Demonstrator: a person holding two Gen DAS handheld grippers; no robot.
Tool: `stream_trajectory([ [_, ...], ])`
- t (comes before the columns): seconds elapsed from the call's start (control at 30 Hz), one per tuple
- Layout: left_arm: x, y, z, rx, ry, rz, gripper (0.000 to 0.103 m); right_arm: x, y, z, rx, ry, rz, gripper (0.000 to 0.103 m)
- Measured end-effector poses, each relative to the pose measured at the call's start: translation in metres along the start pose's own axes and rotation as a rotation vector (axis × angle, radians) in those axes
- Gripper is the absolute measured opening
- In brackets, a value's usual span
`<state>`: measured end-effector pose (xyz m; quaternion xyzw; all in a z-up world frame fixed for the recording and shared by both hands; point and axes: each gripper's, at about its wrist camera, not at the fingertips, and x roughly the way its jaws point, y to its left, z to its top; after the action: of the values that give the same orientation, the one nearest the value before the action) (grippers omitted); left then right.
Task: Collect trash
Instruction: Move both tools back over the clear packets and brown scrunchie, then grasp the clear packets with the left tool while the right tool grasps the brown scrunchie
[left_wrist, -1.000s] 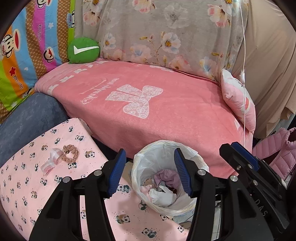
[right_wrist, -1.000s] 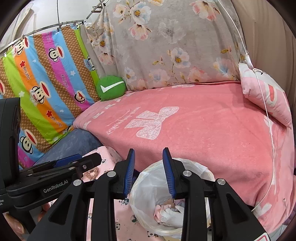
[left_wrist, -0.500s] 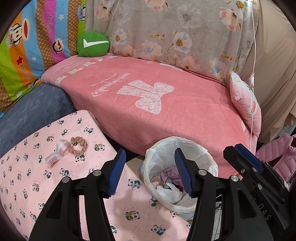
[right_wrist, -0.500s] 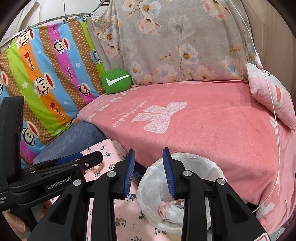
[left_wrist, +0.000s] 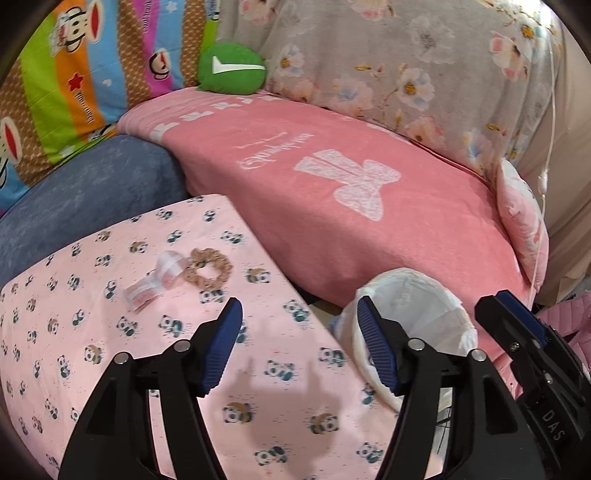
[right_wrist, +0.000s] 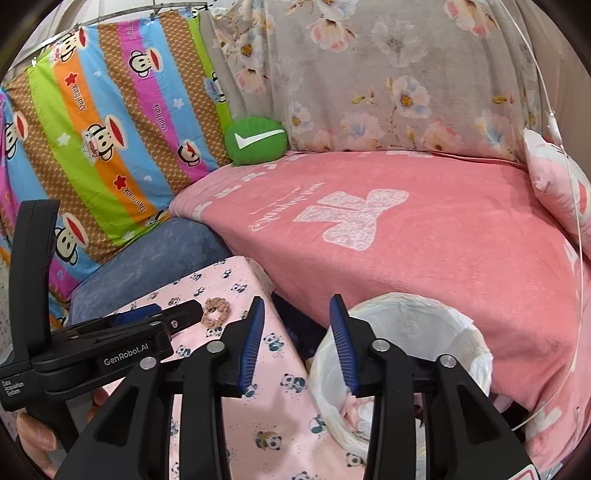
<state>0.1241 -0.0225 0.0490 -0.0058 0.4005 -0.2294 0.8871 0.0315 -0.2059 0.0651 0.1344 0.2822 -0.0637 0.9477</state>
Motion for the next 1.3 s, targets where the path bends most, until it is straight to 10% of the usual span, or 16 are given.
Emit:
stream_trajectory([
  [0.73, 0.071, 0.183, -0.013, -0.258, 0.143, 0.180, 0.068, 0.149, 0.135, -0.032, -0.188, 0.214, 0.114, 0.045],
  [1.3, 0.133, 0.204, -0.004, -0.244, 0.201, 0.148, 0.068, 0.278, 0.178, -0.050, -0.290, 0.341, 0.099, 0.045],
])
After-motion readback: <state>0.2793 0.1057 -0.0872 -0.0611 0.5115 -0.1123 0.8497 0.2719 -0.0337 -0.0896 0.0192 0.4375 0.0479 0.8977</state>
